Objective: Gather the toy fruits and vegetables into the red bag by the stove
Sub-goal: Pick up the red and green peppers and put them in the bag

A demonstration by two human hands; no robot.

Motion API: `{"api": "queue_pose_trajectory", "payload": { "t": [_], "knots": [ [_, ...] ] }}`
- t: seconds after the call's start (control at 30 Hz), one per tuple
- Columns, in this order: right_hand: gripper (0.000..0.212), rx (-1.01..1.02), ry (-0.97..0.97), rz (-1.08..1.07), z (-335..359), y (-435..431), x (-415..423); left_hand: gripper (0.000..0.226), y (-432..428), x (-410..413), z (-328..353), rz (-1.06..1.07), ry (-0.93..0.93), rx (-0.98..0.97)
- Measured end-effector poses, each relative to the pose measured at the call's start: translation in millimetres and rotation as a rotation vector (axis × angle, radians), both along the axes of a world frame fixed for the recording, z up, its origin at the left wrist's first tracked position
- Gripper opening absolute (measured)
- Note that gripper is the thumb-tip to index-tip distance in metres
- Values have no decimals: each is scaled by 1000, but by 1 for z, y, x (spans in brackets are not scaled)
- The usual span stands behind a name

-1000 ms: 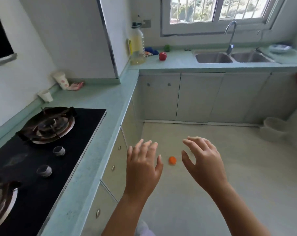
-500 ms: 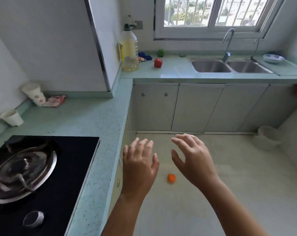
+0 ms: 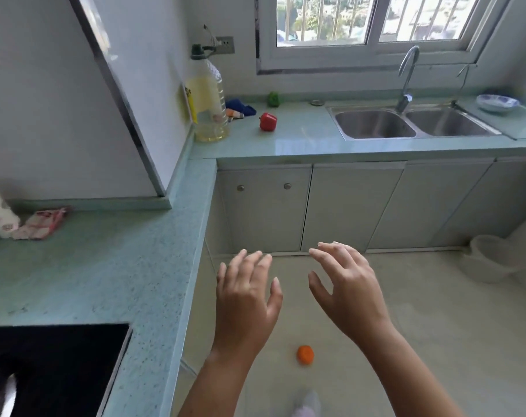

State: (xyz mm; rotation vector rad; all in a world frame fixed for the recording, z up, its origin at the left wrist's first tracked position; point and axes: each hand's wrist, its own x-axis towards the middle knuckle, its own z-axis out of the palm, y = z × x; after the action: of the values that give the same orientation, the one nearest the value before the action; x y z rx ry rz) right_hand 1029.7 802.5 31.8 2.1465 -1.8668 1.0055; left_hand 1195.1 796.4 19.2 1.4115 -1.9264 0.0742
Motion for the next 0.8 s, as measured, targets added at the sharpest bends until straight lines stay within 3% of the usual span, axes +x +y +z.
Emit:
{"api": "queue_pose_trajectory", "payload": {
  "t": [0.3, 0.8],
  "knots": [
    [38, -38, -41, -40, 13, -136, -71, 38, -150, -70, 29, -48, 6, -82],
    [40, 83, -51, -84, -22, -291, -101, 38, -319, -96, -11, -99, 21, 38]
  ]
}}
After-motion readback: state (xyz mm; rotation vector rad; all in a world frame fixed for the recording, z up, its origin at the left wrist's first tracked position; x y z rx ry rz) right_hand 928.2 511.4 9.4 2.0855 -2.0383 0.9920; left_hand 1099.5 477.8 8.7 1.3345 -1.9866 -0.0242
